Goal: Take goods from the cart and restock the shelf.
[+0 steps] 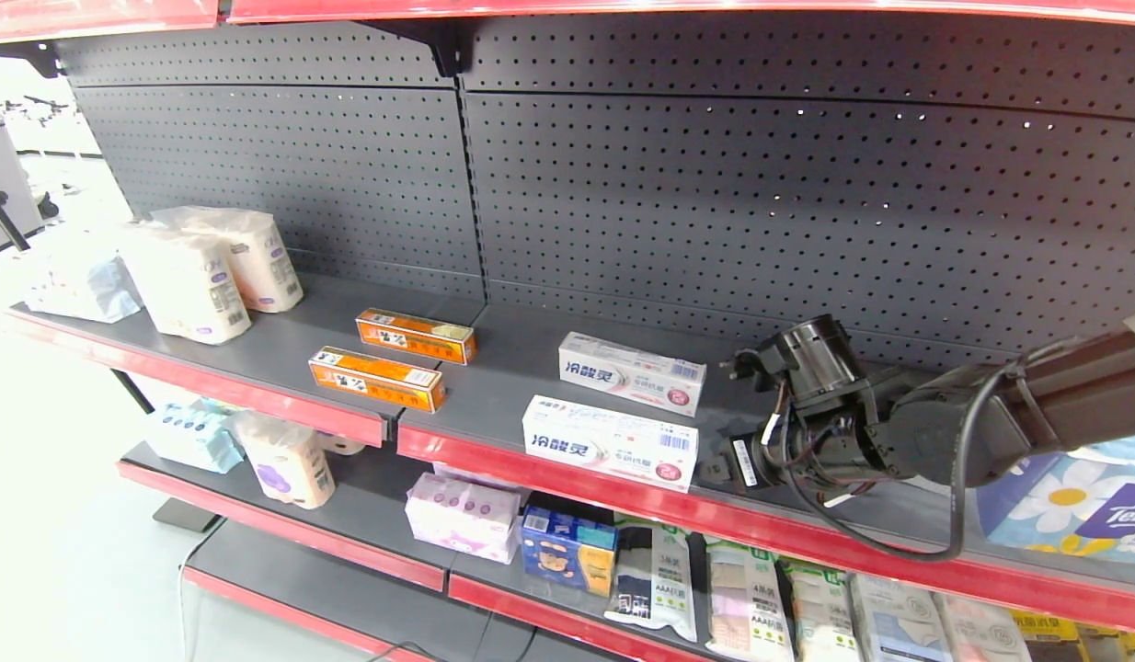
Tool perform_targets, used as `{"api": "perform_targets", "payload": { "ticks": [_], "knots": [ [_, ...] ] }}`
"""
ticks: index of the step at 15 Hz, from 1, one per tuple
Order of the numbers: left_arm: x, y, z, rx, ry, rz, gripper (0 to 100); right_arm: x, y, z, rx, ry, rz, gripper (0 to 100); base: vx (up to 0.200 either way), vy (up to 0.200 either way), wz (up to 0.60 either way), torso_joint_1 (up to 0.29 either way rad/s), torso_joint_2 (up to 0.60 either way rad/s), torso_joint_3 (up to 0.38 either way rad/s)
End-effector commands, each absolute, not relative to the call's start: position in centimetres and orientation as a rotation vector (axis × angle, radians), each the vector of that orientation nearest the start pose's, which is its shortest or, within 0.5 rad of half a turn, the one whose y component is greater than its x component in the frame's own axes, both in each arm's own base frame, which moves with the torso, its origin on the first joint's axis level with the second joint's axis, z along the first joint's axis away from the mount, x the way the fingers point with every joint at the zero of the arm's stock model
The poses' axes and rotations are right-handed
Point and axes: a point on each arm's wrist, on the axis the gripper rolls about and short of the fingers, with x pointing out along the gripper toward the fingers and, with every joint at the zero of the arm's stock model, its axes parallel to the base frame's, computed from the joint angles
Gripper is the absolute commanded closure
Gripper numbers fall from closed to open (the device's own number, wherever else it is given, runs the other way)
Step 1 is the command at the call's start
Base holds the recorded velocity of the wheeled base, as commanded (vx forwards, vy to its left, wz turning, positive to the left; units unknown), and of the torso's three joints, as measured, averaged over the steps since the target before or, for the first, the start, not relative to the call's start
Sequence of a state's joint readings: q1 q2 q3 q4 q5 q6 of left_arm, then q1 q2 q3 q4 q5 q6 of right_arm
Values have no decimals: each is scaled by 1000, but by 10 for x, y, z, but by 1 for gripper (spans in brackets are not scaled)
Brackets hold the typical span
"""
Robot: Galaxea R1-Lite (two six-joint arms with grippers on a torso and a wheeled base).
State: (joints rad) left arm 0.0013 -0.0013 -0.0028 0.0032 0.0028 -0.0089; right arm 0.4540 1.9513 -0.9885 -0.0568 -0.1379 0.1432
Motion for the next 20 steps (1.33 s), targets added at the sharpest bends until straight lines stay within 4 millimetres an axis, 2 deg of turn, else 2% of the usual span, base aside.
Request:
{"api": "perform_targets", "payload": {
  "ticks": [1,20],
  "knots": [
    [-23,0,76,-9,0,5,0,304,146,95,-136,893,231,0,0,0,0,0,0,0],
    [-23,0,76,-9,0,5,0,307,148,96,-142,885,239,0,0,0,0,0,0,0]
  ]
}}
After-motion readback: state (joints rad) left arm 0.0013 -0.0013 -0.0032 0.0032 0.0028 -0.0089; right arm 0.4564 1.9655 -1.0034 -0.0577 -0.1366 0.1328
